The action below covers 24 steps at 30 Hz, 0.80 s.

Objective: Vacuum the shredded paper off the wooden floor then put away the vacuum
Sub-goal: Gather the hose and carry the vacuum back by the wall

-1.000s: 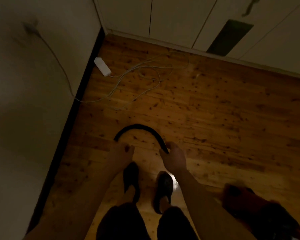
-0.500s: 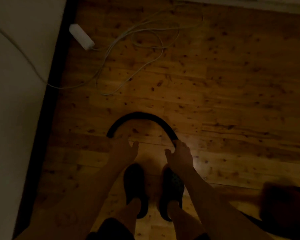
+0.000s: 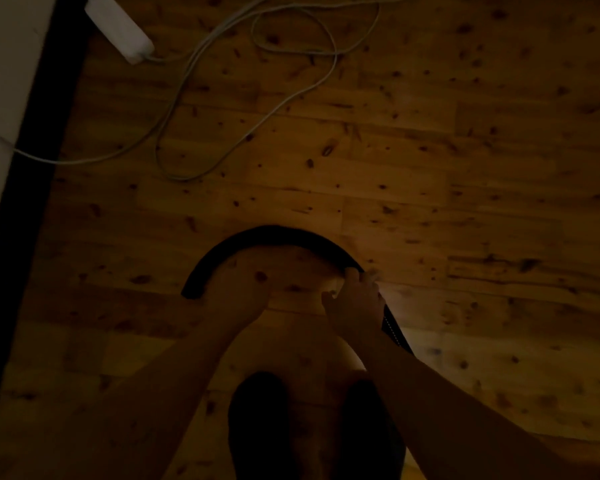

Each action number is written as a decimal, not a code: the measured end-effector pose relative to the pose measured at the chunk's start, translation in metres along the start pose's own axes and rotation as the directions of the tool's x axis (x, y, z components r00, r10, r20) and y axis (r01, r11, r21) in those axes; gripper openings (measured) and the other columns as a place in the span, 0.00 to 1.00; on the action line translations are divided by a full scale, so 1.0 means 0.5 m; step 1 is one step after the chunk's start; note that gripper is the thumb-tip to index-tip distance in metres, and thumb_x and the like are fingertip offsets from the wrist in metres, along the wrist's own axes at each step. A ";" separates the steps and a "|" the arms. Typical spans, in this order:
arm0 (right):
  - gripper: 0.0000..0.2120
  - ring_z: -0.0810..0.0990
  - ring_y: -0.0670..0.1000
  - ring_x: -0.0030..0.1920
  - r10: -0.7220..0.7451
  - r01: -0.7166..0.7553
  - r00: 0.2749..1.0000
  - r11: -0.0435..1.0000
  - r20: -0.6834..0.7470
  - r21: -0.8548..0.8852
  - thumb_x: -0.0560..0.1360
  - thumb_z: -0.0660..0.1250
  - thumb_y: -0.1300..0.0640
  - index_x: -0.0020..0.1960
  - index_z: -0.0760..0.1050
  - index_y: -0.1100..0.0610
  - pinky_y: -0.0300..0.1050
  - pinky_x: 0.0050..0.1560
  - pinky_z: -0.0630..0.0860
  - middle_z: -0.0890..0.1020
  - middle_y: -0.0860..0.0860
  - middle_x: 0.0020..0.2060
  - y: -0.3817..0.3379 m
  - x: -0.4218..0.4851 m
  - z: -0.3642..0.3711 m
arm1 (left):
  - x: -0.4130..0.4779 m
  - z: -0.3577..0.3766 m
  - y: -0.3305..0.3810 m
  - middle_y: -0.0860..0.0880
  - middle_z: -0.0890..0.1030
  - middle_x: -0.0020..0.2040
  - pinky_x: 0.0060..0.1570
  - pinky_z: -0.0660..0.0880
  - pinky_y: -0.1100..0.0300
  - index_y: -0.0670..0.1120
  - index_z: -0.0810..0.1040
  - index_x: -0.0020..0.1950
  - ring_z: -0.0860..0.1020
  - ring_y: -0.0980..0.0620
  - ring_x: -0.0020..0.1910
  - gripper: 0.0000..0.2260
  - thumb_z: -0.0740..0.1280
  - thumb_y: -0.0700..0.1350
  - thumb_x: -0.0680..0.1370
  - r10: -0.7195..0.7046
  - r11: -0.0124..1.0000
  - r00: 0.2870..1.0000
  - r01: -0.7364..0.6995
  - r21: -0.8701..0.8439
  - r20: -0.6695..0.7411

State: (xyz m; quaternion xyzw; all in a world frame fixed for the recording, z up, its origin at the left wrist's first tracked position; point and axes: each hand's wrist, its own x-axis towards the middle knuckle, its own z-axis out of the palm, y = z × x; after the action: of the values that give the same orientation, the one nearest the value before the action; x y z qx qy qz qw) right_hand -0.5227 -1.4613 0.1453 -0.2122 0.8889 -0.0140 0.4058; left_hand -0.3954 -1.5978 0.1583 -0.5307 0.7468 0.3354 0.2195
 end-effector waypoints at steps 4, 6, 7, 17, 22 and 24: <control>0.27 0.61 0.61 0.73 0.032 -0.040 0.997 0.993 -0.073 -0.111 0.80 0.60 0.49 0.75 0.56 0.56 0.59 0.71 0.61 0.63 0.59 0.72 0.008 0.078 0.052 | 0.092 0.031 -0.026 0.42 0.59 0.77 0.63 0.70 0.40 0.50 0.50 0.79 0.62 0.39 0.73 0.35 0.66 0.52 0.78 0.004 0.999 1.000 -0.004 0.053 0.001; 0.27 0.61 0.63 0.73 0.046 -0.061 0.994 0.985 -0.096 -0.159 0.81 0.59 0.48 0.74 0.55 0.56 0.60 0.71 0.61 0.62 0.61 0.73 0.017 0.114 0.067 | 0.126 0.039 -0.039 0.43 0.55 0.78 0.66 0.66 0.37 0.51 0.49 0.79 0.57 0.38 0.75 0.35 0.66 0.51 0.78 0.000 0.997 1.000 0.002 0.074 -0.021; 0.26 0.61 0.63 0.72 0.049 -0.065 0.994 0.983 -0.099 -0.170 0.81 0.59 0.49 0.74 0.56 0.57 0.59 0.70 0.62 0.62 0.62 0.72 0.020 0.127 0.068 | 0.137 0.043 -0.045 0.43 0.54 0.78 0.67 0.65 0.36 0.51 0.49 0.79 0.54 0.38 0.76 0.35 0.66 0.50 0.78 -0.001 0.995 1.000 0.004 0.101 -0.030; 0.25 0.68 0.60 0.67 -0.012 0.034 0.995 0.974 0.100 -0.224 0.78 0.65 0.57 0.72 0.61 0.57 0.61 0.64 0.70 0.67 0.59 0.69 -0.034 0.227 0.037 | 0.237 0.052 -0.002 0.43 0.54 0.78 0.72 0.57 0.36 0.51 0.47 0.78 0.53 0.38 0.76 0.51 0.78 0.54 0.67 0.030 0.919 0.996 -0.060 0.391 0.082; 0.25 0.74 0.58 0.63 -0.065 0.087 0.988 0.983 0.137 -0.161 0.76 0.68 0.51 0.71 0.67 0.53 0.54 0.57 0.75 0.72 0.56 0.66 -0.029 0.226 0.037 | 0.243 0.032 -0.022 0.41 0.65 0.73 0.71 0.56 0.36 0.47 0.56 0.77 0.62 0.39 0.73 0.42 0.74 0.57 0.71 0.063 0.875 0.994 -0.097 0.474 0.086; 0.24 0.77 0.57 0.59 -0.079 0.091 0.989 0.992 0.122 -0.092 0.75 0.69 0.50 0.69 0.69 0.54 0.51 0.52 0.78 0.75 0.55 0.62 -0.031 0.204 0.022 | 0.228 0.029 -0.031 0.41 0.66 0.72 0.71 0.56 0.35 0.46 0.58 0.76 0.63 0.39 0.71 0.40 0.72 0.59 0.71 0.093 0.872 0.993 -0.113 0.477 0.066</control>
State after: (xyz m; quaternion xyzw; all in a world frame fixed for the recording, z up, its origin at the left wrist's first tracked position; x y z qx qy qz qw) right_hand -0.5680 -1.5136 0.0679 -0.2698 0.8530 0.0247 0.4460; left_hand -0.4203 -1.6642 0.0663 -0.4123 0.8292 0.1620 0.3408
